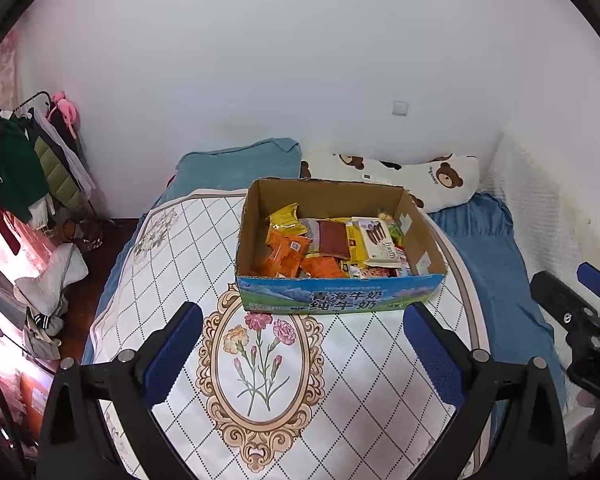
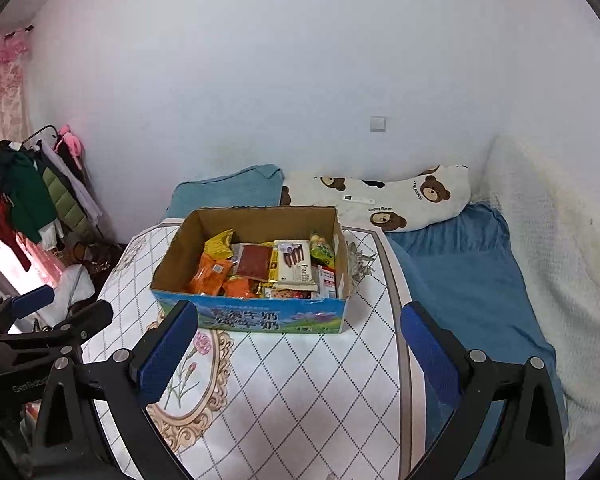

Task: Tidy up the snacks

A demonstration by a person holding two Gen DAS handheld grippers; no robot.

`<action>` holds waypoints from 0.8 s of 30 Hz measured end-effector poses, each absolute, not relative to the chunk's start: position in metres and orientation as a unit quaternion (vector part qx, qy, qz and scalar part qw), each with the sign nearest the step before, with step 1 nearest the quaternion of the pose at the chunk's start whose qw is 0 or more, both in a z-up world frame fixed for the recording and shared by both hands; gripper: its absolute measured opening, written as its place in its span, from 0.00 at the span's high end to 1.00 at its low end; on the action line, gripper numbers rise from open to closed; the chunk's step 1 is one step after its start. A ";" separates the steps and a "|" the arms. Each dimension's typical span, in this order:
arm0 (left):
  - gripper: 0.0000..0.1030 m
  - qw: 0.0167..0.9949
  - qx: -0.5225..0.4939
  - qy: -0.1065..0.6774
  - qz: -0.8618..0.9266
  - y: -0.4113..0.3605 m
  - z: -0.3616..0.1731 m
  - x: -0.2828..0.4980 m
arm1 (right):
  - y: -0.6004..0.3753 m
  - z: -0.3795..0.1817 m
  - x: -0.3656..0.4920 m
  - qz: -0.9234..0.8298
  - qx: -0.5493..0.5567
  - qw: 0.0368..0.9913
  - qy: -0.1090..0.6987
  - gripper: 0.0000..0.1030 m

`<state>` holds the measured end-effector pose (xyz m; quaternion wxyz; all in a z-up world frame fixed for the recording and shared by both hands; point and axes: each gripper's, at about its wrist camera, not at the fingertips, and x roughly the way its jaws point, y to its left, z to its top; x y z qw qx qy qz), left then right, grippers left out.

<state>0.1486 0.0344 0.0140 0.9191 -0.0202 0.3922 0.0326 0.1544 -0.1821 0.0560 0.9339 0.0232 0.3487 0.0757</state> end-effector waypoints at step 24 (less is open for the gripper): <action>0.00 0.883 -0.010 0.467 0.046 0.028 -0.059 0.243 | -0.170 -0.032 0.265 0.069 0.015 0.909 0.411 0.00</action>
